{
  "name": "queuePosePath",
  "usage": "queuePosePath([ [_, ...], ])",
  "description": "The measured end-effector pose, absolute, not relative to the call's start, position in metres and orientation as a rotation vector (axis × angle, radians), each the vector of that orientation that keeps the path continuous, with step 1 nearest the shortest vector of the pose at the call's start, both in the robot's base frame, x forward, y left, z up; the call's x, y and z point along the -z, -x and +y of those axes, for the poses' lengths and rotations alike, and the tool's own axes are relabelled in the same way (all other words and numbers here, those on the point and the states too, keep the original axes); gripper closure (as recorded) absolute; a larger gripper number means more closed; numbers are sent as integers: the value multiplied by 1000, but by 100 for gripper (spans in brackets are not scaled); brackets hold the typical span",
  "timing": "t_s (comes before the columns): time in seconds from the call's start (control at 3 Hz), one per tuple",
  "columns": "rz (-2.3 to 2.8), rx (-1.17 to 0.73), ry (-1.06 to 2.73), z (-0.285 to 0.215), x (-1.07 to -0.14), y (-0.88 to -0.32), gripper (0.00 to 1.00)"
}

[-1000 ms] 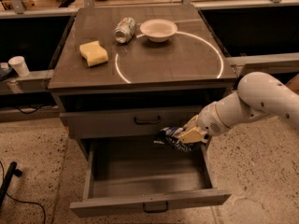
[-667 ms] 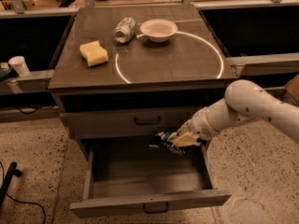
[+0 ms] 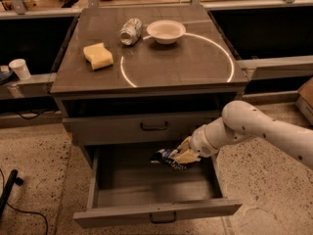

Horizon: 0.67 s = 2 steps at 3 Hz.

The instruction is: Place blue chip bag into middle drawer

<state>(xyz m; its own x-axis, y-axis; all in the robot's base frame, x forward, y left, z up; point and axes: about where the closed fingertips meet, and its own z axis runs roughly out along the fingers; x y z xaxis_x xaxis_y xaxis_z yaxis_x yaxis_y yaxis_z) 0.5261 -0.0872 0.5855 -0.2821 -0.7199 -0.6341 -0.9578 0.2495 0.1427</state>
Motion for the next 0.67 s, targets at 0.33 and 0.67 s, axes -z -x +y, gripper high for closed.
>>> queuePosePath([
  [0.33,2035,-739,1542,-78,-562,-520,100],
  [0.67,1995,-747,1558,-72,-556,-515,96],
])
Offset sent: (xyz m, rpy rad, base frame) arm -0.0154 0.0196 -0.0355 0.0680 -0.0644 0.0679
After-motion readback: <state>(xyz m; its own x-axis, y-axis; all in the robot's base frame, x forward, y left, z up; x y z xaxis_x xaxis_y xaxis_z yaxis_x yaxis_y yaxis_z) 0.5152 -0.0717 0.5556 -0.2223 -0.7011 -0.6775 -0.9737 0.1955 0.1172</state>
